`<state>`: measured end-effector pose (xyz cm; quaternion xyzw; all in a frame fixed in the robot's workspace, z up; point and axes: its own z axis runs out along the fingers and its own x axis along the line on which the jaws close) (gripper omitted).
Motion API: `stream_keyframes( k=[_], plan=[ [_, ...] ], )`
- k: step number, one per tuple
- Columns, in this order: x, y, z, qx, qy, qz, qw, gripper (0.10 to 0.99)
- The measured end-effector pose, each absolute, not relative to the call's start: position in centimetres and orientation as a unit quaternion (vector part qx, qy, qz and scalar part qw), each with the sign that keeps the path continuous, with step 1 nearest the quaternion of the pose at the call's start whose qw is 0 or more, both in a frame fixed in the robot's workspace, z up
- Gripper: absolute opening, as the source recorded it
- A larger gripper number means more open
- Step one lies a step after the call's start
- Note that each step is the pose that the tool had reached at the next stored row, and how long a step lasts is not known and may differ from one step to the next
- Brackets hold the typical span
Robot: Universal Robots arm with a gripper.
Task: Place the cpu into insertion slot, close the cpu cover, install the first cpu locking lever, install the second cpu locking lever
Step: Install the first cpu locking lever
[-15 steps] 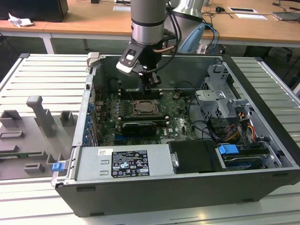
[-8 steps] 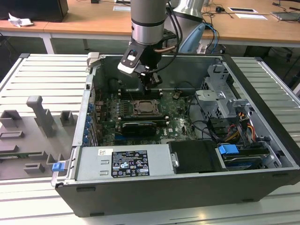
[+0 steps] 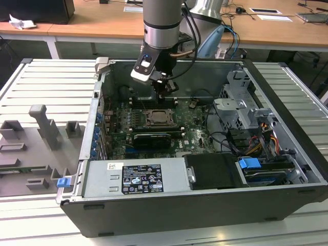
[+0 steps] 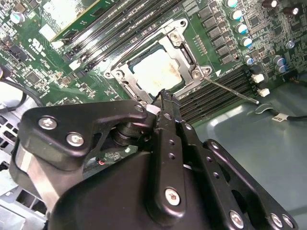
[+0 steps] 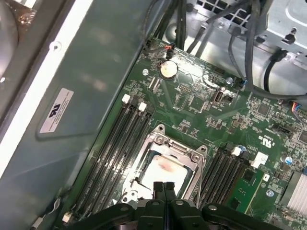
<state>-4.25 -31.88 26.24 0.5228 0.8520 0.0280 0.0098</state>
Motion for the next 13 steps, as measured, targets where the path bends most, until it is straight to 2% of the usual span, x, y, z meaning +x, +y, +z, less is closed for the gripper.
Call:
stream_keyframes(
  k=[13],
  plan=[
    [-4.25,-31.88,26.24,0.481,0.876,0.028,0.008,0.106]
  ],
)
